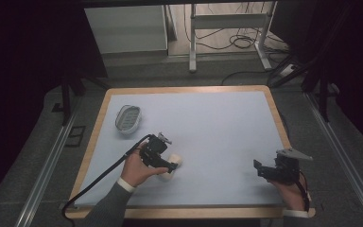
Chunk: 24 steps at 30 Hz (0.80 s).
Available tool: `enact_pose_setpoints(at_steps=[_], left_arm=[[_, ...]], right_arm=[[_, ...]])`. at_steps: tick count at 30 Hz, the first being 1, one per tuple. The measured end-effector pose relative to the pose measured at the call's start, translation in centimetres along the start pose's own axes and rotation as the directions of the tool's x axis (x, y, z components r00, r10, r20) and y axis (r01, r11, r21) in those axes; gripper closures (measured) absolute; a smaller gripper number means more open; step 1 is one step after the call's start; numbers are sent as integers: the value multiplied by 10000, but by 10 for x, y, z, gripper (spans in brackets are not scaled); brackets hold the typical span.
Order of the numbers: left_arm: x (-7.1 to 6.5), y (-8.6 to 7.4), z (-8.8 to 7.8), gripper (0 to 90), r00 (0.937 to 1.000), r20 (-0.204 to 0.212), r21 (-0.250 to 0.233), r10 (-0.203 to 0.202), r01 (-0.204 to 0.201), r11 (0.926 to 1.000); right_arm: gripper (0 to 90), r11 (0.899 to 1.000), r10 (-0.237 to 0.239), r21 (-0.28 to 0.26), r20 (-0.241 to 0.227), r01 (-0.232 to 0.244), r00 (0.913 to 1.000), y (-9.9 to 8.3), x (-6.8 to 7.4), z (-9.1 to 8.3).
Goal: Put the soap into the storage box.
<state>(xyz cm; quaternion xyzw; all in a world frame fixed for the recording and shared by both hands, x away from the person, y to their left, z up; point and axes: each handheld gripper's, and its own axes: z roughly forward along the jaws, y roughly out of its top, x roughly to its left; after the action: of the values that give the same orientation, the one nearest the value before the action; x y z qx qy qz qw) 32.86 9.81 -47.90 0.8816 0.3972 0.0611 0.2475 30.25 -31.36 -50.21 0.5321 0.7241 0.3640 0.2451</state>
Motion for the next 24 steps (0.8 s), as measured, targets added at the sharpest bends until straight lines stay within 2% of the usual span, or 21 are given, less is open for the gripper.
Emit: enact_pose_setpoints(at_steps=[1,6,15,24], left_arm=[[-2,2,7,183,10000,-13,211,43,-42,9998],[-5,3,20,203,9999,-74,562,142,-138,9983],[-3,-4,28,270,9996,-282,741,-18,39,9972],[-9,-7,33,490,9989,-413,802,240,-206,9966]], right_arm=[[56,10000,-7,13,2,7,10000,0,0,0],[56,10000,23,40,62,-23,10000,-1,0,1],[56,10000,76,15,63,-76,10000,0,-1,0],[57,10000,75,21,75,-75,9999,0,-1,0]])
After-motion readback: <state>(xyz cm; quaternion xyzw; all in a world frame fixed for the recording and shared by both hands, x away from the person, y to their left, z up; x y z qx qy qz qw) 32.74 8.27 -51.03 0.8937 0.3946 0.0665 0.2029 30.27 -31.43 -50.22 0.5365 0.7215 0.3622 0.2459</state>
